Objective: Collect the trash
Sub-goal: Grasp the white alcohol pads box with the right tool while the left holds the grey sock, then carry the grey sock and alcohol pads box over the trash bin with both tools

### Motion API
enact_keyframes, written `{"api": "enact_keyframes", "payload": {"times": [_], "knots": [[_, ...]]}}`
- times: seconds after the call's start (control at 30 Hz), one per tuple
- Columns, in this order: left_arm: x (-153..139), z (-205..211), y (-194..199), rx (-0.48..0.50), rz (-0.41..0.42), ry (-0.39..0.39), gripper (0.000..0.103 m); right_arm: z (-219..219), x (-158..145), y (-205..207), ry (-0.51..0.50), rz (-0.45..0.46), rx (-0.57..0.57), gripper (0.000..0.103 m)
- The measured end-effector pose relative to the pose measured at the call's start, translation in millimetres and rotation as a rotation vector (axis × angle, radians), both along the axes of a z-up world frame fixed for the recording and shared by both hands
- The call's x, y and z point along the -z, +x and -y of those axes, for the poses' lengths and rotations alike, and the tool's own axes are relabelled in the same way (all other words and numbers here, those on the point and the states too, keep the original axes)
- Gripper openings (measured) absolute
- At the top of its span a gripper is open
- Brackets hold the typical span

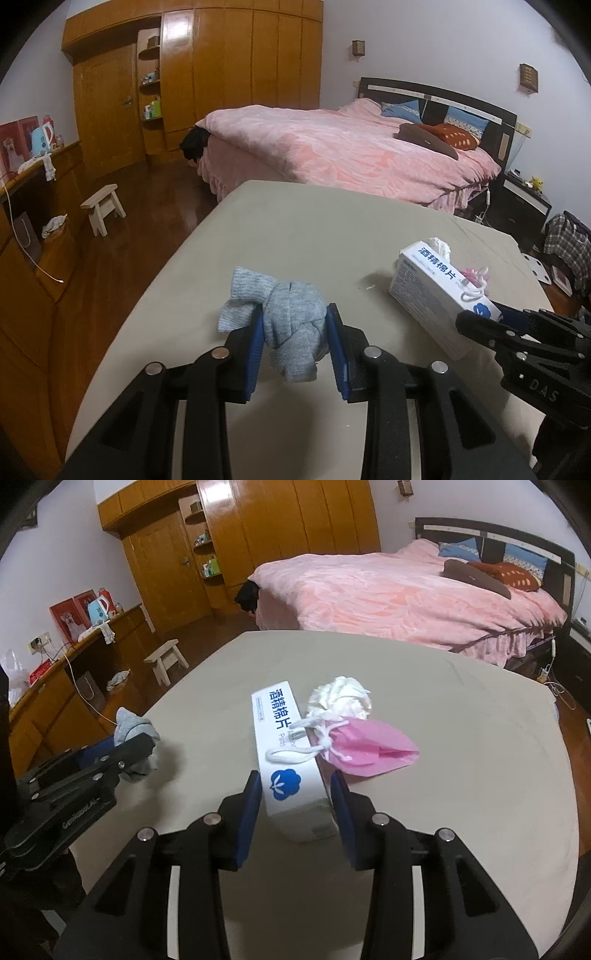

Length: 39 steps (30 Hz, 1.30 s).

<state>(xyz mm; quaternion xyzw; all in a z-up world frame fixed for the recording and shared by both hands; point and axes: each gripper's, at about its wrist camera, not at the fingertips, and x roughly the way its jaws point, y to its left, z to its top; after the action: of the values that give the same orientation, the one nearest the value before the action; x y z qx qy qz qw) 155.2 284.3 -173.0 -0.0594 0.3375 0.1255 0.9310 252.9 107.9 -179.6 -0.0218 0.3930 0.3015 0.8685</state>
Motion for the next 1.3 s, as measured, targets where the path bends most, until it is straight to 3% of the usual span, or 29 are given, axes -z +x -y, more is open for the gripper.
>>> {"api": "enact_keyframes", "payload": {"times": [0.13, 0.37, 0.4, 0.47, 0.77, 0.97, 1.13, 1.3], "knots": [[0.7, -2.1, -1.1, -0.006, -0.002, -0.004, 0.032, -1.8, 1.6, -3.8, -0.006, -0.003, 0.007, 0.048], [1.1, -1.1, -0.8, -0.006, -0.002, -0.008, 0.032, -9.2, 10.0, 3.4, -0.016, -0.004, 0.012, 0.049], [1.4, -0.8, -0.9, -0.006, -0.005, -0.009, 0.032, -10.1, 12.1, 5.2, -0.021, -0.011, 0.01, 0.047], [2.2, -0.2, -0.7, -0.004, -0.009, -0.01, 0.032, -10.1, 13.9, 4.6, -0.026, -0.022, 0.004, 0.034], [5.5, 8.3, -5.5, 0.014, -0.025, -0.012, 0.032, 10.3, 12.6, -21.3, -0.003, -0.04, 0.0, 0.035], [5.6, 11.2, -6.3, 0.023, -0.032, -0.014, 0.032, 8.8, 16.6, -17.1, 0.006, -0.045, 0.009, 0.039], [2.7, 10.3, -7.9, 0.022, -0.028, -0.01, 0.032, 8.0, 16.9, -13.0, 0.022, -0.072, 0.009, 0.034], [1.6, 14.6, -13.6, 0.031, -0.026, -0.009, 0.032, 17.7, 10.7, -34.8, 0.018, -0.047, 0.004, 0.033]]}}
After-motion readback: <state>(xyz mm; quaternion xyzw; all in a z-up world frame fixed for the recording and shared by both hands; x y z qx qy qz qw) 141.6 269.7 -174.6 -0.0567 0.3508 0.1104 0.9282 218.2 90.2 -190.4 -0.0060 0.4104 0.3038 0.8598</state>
